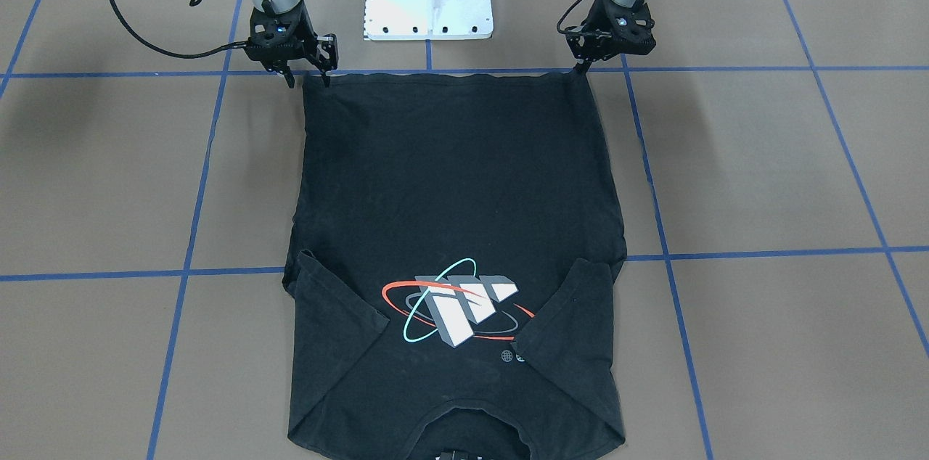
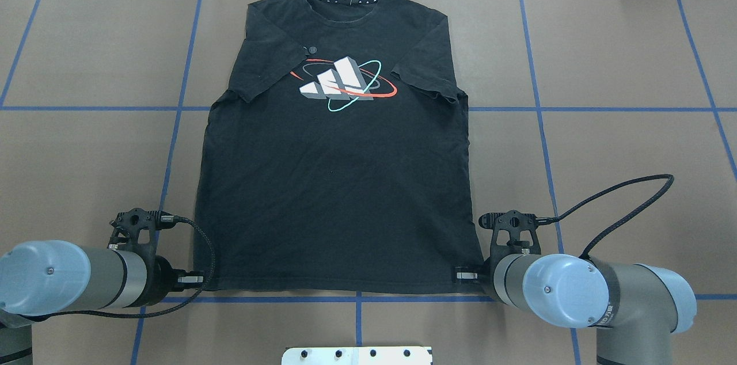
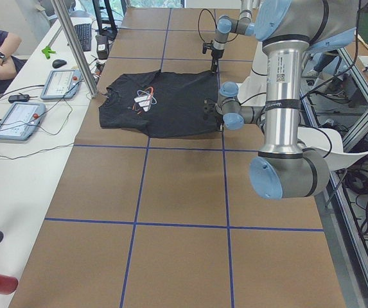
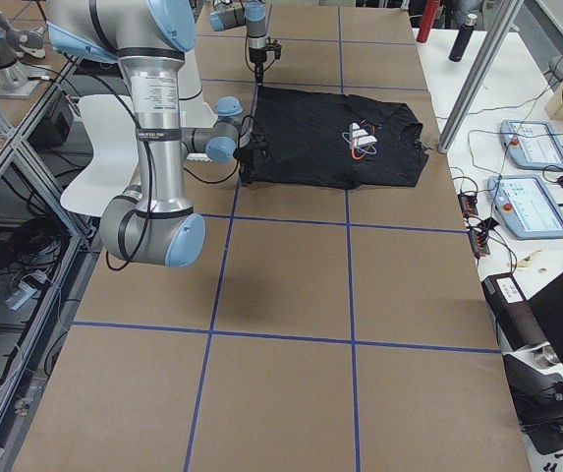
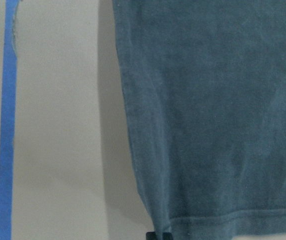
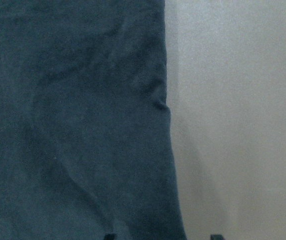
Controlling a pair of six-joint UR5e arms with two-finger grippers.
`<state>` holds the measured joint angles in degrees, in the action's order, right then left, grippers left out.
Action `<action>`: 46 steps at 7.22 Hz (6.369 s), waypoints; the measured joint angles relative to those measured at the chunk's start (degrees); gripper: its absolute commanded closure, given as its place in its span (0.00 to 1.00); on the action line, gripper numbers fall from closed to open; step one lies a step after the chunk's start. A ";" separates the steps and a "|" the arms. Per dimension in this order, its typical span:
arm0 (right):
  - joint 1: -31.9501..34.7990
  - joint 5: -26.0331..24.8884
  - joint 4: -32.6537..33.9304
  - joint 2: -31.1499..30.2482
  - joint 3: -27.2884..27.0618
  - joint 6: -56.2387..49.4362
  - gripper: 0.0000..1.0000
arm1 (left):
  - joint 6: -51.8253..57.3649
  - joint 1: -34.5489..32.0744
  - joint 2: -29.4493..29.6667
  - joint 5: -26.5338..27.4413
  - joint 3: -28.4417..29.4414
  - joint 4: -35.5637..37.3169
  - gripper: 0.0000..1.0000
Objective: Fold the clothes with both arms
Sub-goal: 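Grasp the hem corners with both grippers, then lift the hem with both grippers and pull it toward the robot, then carry the hem with both grippers over the shirt toward the collar, then lower the hem onto the collar and open both grippers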
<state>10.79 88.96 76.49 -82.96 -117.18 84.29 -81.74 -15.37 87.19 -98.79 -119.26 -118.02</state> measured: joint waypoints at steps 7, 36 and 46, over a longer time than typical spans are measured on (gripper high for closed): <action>0.10 0.08 0.07 -0.47 -0.74 -0.01 0.65 | 0.00 -0.01 -0.16 0.00 -0.26 0.14 1.00; 31.99 25.11 0.97 -0.48 -2.24 -9.54 1.00 | 6.73 -31.34 31.60 -21.22 12.48 11.32 1.00; 35.79 23.32 1.62 14.09 19.59 -14.77 1.00 | 9.82 -31.09 43.93 -9.18 42.24 3.99 1.00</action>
<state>46.58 112.28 78.11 -68.87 -97.59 69.52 -71.92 -46.46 131.12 -107.97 -77.02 -114.03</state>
